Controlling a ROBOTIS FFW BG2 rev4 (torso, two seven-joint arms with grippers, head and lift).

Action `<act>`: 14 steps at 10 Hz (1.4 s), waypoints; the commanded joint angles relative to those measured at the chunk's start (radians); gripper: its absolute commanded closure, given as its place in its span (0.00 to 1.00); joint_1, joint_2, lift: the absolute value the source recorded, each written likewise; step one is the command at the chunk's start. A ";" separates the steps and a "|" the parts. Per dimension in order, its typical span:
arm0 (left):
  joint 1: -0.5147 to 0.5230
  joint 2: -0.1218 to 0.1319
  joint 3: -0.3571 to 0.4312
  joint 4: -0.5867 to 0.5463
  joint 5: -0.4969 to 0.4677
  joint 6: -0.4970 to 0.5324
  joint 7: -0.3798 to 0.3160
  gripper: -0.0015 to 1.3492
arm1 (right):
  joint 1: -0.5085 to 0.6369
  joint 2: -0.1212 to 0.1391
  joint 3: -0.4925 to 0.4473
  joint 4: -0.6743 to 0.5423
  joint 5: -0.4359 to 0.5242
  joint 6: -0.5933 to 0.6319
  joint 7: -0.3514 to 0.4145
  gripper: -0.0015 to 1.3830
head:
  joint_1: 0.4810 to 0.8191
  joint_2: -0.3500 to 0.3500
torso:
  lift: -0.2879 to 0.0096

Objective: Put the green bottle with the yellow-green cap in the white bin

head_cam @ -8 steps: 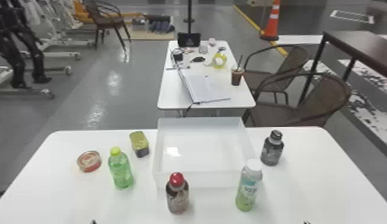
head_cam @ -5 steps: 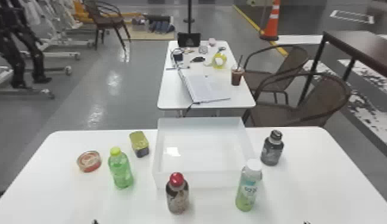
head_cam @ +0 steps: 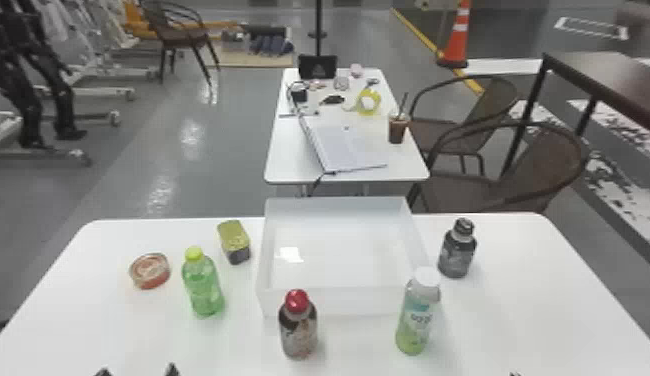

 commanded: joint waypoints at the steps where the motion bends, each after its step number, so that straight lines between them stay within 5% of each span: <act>1: -0.046 -0.004 0.002 0.011 -0.031 0.053 -0.055 0.11 | -0.001 0.000 0.000 0.003 -0.001 0.000 0.000 0.07 | 0.20 0.50 | 0.63; 7: -0.256 -0.004 0.003 0.152 -0.159 0.136 -0.259 0.11 | -0.009 0.000 0.002 0.009 -0.003 0.000 0.000 0.07 | 0.20 0.50 | 0.63; 14: -0.459 0.011 -0.003 0.366 -0.281 0.111 -0.262 0.10 | -0.018 0.002 0.008 0.016 -0.008 0.000 0.000 0.07 | 0.20 0.50 | 0.63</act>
